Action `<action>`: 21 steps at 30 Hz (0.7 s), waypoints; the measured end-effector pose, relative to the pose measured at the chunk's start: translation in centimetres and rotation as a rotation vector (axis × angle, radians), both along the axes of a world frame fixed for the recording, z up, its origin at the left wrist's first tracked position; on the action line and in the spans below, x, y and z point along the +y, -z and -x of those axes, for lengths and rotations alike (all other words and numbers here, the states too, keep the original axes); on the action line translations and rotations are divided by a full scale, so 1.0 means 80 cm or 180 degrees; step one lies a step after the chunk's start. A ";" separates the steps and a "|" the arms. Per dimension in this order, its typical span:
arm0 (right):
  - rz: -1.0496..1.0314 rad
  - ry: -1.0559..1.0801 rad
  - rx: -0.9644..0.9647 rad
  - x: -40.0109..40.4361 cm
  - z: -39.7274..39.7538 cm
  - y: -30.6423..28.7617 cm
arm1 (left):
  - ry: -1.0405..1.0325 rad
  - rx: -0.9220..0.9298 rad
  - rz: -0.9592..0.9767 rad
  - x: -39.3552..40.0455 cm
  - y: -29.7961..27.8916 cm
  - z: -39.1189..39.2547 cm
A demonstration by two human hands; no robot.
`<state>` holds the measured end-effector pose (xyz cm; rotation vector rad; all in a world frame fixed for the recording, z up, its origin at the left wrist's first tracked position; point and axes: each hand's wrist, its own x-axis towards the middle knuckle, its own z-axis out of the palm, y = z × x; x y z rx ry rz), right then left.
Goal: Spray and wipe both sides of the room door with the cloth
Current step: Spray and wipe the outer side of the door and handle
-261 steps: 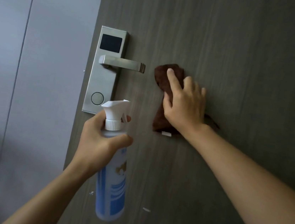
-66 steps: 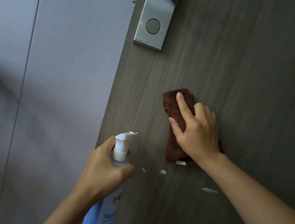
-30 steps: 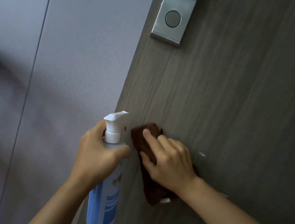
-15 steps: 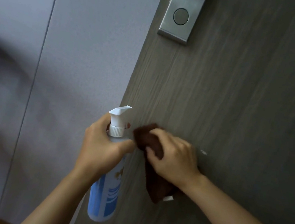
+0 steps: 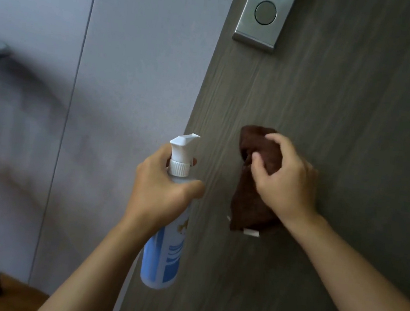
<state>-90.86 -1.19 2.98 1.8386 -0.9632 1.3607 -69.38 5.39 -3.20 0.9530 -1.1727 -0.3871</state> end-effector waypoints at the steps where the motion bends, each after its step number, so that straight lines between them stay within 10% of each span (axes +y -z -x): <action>1: 0.0026 0.0017 -0.0056 0.000 -0.003 0.000 | 0.0009 -0.0018 -0.0007 0.000 0.000 0.002; 7: -0.0798 -0.0206 0.1549 0.015 -0.002 0.079 | 0.0069 -0.0076 -0.0047 0.005 -0.004 0.016; 13: -0.0004 0.0002 -0.0129 0.006 0.017 0.000 | 0.0111 -0.0172 -0.0041 0.007 -0.009 0.034; 18: -0.0585 -0.0154 0.0896 0.015 -0.003 0.082 | 0.0256 -0.0102 0.0034 0.004 -0.012 0.057; 21: -0.0780 -0.0507 0.0477 0.031 0.024 0.091 | 0.0225 -0.0068 0.0021 0.003 -0.011 0.068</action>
